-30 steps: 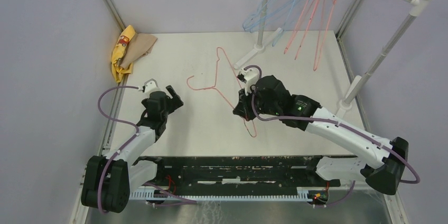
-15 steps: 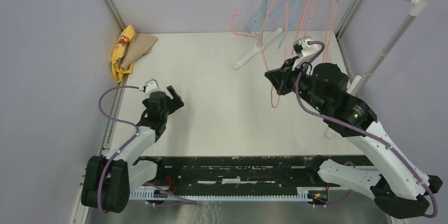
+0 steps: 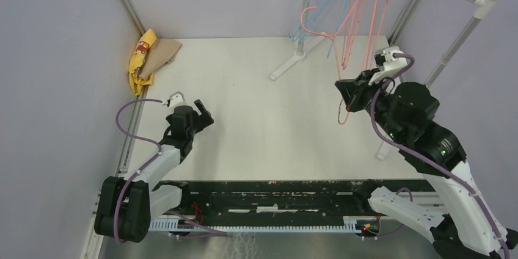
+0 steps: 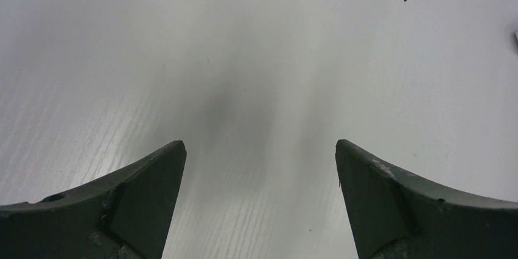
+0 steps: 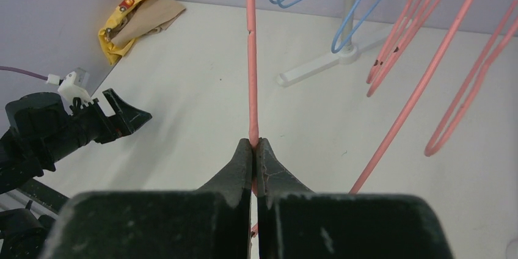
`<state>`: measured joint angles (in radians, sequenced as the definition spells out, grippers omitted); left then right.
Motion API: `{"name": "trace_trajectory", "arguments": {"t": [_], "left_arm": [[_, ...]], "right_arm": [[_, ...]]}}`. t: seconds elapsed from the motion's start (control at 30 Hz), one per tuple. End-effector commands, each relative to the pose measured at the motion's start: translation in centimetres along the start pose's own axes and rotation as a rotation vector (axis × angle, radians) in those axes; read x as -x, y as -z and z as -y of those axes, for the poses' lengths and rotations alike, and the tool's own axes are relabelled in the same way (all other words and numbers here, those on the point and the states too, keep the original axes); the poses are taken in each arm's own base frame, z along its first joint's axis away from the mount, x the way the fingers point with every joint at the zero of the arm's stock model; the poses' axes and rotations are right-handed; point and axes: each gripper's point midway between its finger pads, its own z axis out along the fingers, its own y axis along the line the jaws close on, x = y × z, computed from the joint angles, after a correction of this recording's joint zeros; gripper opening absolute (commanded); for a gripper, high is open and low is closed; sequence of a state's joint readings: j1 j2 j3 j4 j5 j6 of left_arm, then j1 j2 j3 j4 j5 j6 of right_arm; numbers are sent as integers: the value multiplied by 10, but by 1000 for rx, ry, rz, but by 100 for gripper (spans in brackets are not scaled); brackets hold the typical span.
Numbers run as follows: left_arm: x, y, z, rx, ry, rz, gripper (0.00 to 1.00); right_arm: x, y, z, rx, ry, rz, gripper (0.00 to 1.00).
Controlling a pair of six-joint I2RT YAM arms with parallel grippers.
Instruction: Organize the hangers
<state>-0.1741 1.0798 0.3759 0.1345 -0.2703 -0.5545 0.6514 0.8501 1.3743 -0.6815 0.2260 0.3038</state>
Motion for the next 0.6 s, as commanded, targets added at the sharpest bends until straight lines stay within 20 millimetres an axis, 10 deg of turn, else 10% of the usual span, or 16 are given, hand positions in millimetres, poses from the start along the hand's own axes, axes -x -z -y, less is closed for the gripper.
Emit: {"name": "trace_trajectory", "arguments": {"t": [0.0,0.57], "left_arm": [[13,-2,12,-42,30,41,99],[12,-2,14,-57,32,35,99]], "right_arm": [[23,23,12,-44,3,82,1],[0,45,48,-202,18,34,1]]}}
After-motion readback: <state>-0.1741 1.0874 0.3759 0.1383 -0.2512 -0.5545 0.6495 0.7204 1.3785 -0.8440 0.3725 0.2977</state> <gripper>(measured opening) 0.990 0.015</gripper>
